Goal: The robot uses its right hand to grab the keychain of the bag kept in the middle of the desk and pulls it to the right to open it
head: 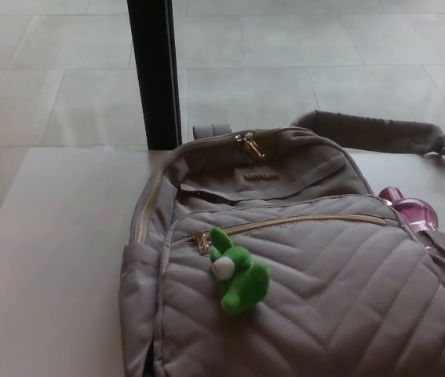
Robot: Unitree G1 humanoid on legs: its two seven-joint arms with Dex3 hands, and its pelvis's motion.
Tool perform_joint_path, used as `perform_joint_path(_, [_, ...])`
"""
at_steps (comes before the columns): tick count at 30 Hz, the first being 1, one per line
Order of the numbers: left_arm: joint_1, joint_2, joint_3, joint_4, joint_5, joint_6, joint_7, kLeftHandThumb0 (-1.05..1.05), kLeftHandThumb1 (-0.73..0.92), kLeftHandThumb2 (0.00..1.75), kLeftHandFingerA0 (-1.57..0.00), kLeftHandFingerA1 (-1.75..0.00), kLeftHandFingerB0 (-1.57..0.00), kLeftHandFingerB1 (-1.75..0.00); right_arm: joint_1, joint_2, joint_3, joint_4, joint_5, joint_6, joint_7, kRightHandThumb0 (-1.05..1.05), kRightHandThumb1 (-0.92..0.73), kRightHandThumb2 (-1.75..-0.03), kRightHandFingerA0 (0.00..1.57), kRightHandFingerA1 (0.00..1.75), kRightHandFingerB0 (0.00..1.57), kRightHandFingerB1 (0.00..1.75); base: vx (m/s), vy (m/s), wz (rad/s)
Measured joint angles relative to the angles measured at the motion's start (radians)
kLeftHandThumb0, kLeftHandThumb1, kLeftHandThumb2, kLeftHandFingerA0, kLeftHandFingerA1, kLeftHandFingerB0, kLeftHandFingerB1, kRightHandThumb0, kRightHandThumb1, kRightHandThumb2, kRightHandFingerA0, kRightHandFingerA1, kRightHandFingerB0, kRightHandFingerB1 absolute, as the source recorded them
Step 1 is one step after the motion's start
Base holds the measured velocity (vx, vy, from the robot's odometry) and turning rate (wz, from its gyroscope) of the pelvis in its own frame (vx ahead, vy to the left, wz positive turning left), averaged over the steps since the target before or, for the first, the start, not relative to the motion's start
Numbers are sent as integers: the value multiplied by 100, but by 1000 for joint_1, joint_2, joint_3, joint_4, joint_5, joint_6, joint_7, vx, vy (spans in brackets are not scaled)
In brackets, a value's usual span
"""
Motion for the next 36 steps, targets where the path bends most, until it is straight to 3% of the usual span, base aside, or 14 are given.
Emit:
perform_joint_path(7, [-3, 0, 5, 0, -3, 0, -10, -56, 55, 86, -48, -63, -27, -47, -131, 38, 193, -218, -2, 72, 26, -80, -50, -87, 49, 60, 35, 45, 0, 0, 0])
perform_joint_path(8, [-5, 0, 6, -1, -3, 0, -11, -50, 67, 60, -53, -59, -34, -35, -146, 44, 237, -255, -5, 84, 35, -70, -46, -87, 50, 61, 31, 46, 0, 0, 0])
perform_joint_path(10, [-5, 0, 6, 0, -3, 0, -12, -54, 55, 88, -51, -66, -27, -48, -166, 47, 315, -315, -17, 105, 50, -70, -60, -59, 59, 52, 40, 33, 0, 0, 0])
perform_joint_path(15, [-10, 0, 7, -3, -4, 0, -11, -49, 66, 60, -55, -56, -36, -35, -186, 44, 487, -436, -57, 153, 94, -78, -50, -89, 56, 61, 29, 45, 0, 0, 0])
perform_joint_path(19, [-13, 0, 11, -3, -6, 0, -11, -52, 52, 86, -52, -65, -29, -49, -197, 29, 628, -518, -101, 200, 139, -75, -62, -59, 63, 62, 37, 37, 0, 0, 0])
perform_joint_path(20, [-14, 0, 14, -3, -7, 0, -12, -54, 52, 86, -50, -63, -28, -48, -202, 23, 669, -540, -118, 216, 155, -84, -54, -93, 62, 69, 32, 48, 0, 0, 0])
perform_joint_path(25, [-13, 1, 29, -10, -18, 1, -12, -52, 52, 86, -50, -64, -30, -49, -232, -8, 813, -587, -190, 280, 221, -77, -65, -60, 69, 62, 38, 37, 0, 0, 0])
perform_joint_path(26, [-14, 1, 33, -10, -23, 1, -12, -52, 52, 86, -50, -65, -30, -49, -240, -14, 830, -587, -205, 293, 234, -85, -56, -94, 63, 68, 33, 48, 0, 0, 0])
perform_joint_path(28, [-15, 1, 40, -11, -30, 4, -12, -51, 53, 86, -51, -65, -31, -49, -255, -22, 852, -587, -233, 315, 256, -78, -64, -61, 66, 64, 38, 38, 0, 0, 0])
perform_joint_path(30, [-15, 2, 42, -11, -35, 4, -12, -51, 53, 86, -49, -65, -29, -49, -266, -25, 863, -587, -257, 335, 277, -85, -57, -95, 64, 67, 32, 48, 0, 0, 0])
perform_joint_path(32, [-15, 2, 43, -11, -40, 4, -13, -52, 53, 86, -49, -63, -30, -48, -275, -25, 864, -585, -277, 348, 294, -84, -57, -95, 65, 66, 33, 48, 0, 0, 0])
perform_joint_path(33, [-15, 3, 43, -10, -42, 4, -13, -52, 54, 87, -50, -65, -30, -49, -277, -25, 864, -585, -284, 353, 302, -74, -64, -60, 74, 65, 41, 36, 0, 0, 0])
perform_joint_path(35, [-15, 5, 39, -10, -42, 4, -14, -51, 69, 61, -55, -56, -37, -35, -278, -21, 866, -586, -296, 358, 315, -75, -50, -93, 71, 74, 35, 49, 0, 0, 0])
perform_joint_path(36, [-15, 7, 33, -10, -41, 4, -14, -51, 68, 60, -57, -57, -39, -35, -278, -16, 870, -586, -305, 361, 323, -75, -64, -60, 75, 73, 41, 39, 0, 0, 0])
